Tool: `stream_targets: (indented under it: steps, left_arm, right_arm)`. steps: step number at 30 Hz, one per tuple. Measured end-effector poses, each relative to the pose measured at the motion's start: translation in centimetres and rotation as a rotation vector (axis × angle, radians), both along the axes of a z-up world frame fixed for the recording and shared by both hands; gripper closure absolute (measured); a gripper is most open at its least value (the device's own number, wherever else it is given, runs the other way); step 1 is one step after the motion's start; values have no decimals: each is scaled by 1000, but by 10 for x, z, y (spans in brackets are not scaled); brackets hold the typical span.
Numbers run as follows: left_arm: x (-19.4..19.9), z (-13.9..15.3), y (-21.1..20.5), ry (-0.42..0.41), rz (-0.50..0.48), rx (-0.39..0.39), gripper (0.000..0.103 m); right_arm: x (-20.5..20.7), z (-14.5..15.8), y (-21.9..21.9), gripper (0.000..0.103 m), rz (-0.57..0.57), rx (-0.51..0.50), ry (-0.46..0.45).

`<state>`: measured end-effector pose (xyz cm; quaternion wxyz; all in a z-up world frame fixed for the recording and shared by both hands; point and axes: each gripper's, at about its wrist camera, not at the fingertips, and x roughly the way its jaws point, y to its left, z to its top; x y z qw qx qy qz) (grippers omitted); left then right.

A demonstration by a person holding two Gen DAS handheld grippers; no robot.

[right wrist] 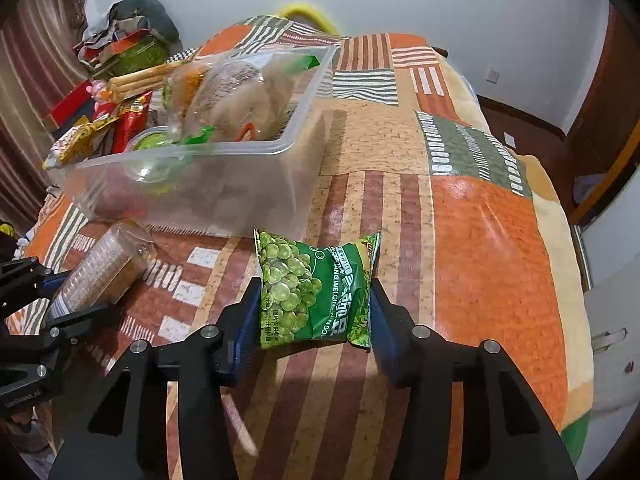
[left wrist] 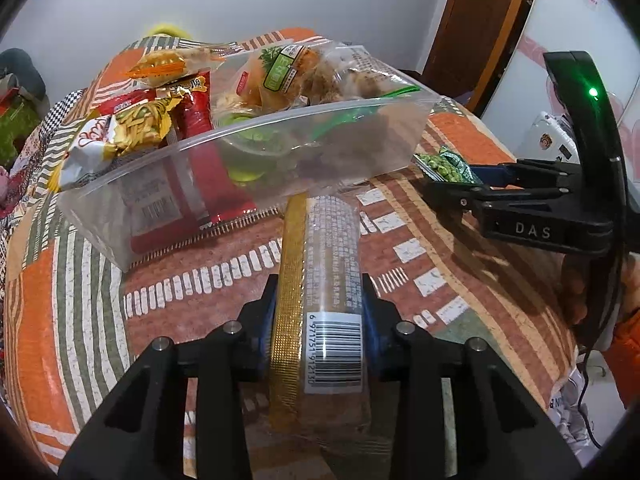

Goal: Organize snacks
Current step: 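Lower wafer-roll pack into box with left tool while right tool drops pea bag in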

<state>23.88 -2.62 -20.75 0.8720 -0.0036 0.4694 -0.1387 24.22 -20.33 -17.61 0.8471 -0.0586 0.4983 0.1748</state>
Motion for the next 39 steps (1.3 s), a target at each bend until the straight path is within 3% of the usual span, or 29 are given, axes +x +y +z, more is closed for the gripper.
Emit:
stream_targets:
  steps: [12,23,39]
  left_arm:
    - [-15,43,18,-95,45,-8,67]
    - [-8,79,30,-183,96,-13,67]
    - [43,84,34,-232,114,-23,67]
  right_arm:
    - [-30,35,4,58,21,33,-91]
    - [-16,67,20,58,45,98,-183]
    - [20,59,61,58,97,141,-181]
